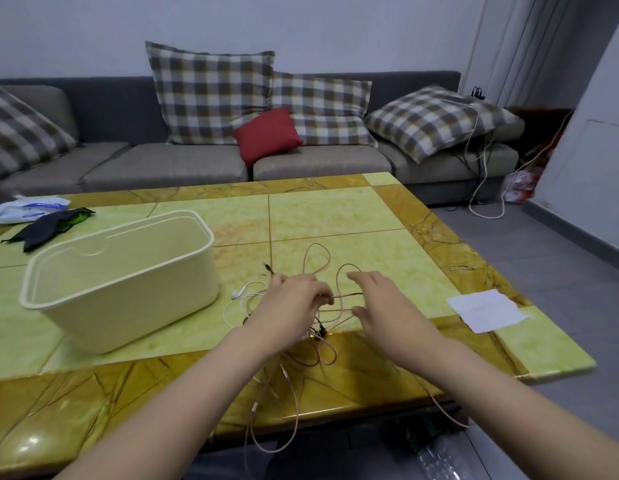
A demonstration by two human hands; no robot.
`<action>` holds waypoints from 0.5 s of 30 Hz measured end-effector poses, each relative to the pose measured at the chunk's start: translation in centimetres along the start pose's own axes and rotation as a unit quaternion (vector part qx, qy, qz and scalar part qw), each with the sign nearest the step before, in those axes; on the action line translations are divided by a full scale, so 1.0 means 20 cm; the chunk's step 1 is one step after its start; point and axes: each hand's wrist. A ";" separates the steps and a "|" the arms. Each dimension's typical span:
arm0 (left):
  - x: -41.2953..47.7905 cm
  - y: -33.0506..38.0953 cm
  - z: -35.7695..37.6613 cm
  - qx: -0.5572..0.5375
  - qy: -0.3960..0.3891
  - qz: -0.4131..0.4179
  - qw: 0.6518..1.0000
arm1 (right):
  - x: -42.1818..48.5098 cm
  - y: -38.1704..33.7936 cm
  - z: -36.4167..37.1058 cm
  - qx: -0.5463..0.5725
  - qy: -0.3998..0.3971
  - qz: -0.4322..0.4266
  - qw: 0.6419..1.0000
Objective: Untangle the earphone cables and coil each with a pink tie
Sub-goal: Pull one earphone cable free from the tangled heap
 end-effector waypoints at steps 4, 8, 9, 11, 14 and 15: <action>0.00 0.06 0.02 0.021 0.003 0.032 0.999 | 0.05 -0.06 0.02 0.030 -0.021 -0.003 0.999; -0.02 0.00 0.05 -0.042 -0.003 0.012 0.999 | 0.06 0.02 0.04 0.023 -0.002 0.015 1.000; -0.03 -0.02 0.06 -0.055 -0.011 0.003 0.998 | 0.05 0.04 0.04 0.023 0.011 0.021 0.999; -0.04 -0.06 0.07 -0.067 -0.031 -0.016 0.997 | 0.05 0.06 0.02 0.031 0.040 0.034 0.998; -0.06 -0.11 0.10 -0.072 -0.046 -0.036 0.996 | 0.05 0.09 -0.04 0.058 0.078 0.054 0.994; -0.06 -0.13 0.10 -0.074 -0.050 -0.042 0.995 | 0.05 0.11 -0.07 0.062 0.091 0.063 0.992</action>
Point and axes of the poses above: each hand's wrist, its own x-axis towards the middle knuckle, its own z-axis out of the palm, y = z × x, and after that the axes turned 13 degrees about -y, right-handed
